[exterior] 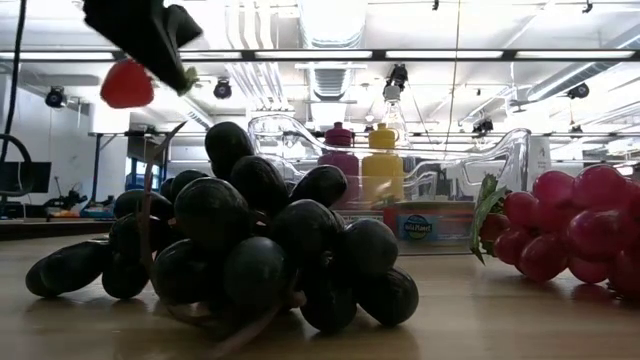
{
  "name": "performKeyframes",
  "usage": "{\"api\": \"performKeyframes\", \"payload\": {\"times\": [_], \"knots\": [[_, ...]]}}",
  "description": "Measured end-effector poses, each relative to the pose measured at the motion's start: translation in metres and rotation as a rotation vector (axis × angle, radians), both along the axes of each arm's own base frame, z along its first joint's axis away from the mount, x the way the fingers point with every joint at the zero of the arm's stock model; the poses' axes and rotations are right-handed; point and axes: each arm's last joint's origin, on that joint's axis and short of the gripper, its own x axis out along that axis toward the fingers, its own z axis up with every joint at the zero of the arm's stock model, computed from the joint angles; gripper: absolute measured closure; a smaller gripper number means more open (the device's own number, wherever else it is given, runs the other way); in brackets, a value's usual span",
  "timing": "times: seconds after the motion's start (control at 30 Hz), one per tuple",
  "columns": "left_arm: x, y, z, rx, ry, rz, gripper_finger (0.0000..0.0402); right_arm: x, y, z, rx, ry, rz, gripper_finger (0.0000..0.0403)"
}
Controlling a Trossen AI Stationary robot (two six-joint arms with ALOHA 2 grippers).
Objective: Pick & Place Food Item
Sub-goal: Put the strawberry into the pink bin
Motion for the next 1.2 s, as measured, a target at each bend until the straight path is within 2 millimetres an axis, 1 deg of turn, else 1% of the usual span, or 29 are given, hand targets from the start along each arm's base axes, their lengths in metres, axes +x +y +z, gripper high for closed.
{"api": "performKeyframes", "payload": {"times": [0.13, 0.23, 0.4, 0.53, 0.63, 0.73, 0.83, 0.93, 1.07, 1.2], "knots": [[-0.013, 0.02, 0.017, 0.038, -0.068, 0.165, 0.0401, 0.0, 0.0, 0.0, -0.008, -0.001, 0.006, 0.0177], [-0.017, 0.036, 0.027, 0.041, -0.132, 0.294, 0.0401, 0.0, 0.0, 0.0, -0.004, -0.001, 0.003, 0.0174], [-0.014, 0.069, 0.035, 0.053, -0.208, 0.5, 0.0401, 0.0, 0.0, 0.0, 0.001, 0.0, -0.002, 0.0167], [-0.006, 0.104, 0.034, 0.083, -0.238, 0.653, 0.0401, 0.0, 0.0, 0.0, 0.001, 0.0, -0.002, 0.0162], [-0.003, 0.136, 0.031, 0.096, -0.227, 0.781, 0.0401, 0.0, 0.0, 0.0, 0.001, 0.001, -0.002, 0.016], [-0.005, 0.171, 0.028, 0.096, -0.22, 0.918, 0.0401, 0.0, 0.0, 0.0, 0.0, 0.0, -0.002, 0.0163], [-0.011, 0.206, 0.022, 0.036, -0.21, 1.03, 0.0401, 0.0, 0.0, 0.0, -0.001, 0.0, -0.003, 0.0167], [-0.017, 0.236, 0.01, -0.03, -0.225, 1.114, 0.0401, 0.0, 0.0, 0.0, 0.0, 0.0, -0.004, 0.017], [-0.022, 0.264, -0.011, -0.057, -0.255, 1.197, 0.0401, 0.001, 0.0, 0.0, 0.001, -0.006, -0.003, 0.0172], [-0.026, 0.28, -0.027, -0.056, -0.237, 1.251, 0.0401, 0.002, 0.0, 0.002, 0.005, -0.025, -0.004, 0.0169]]}}
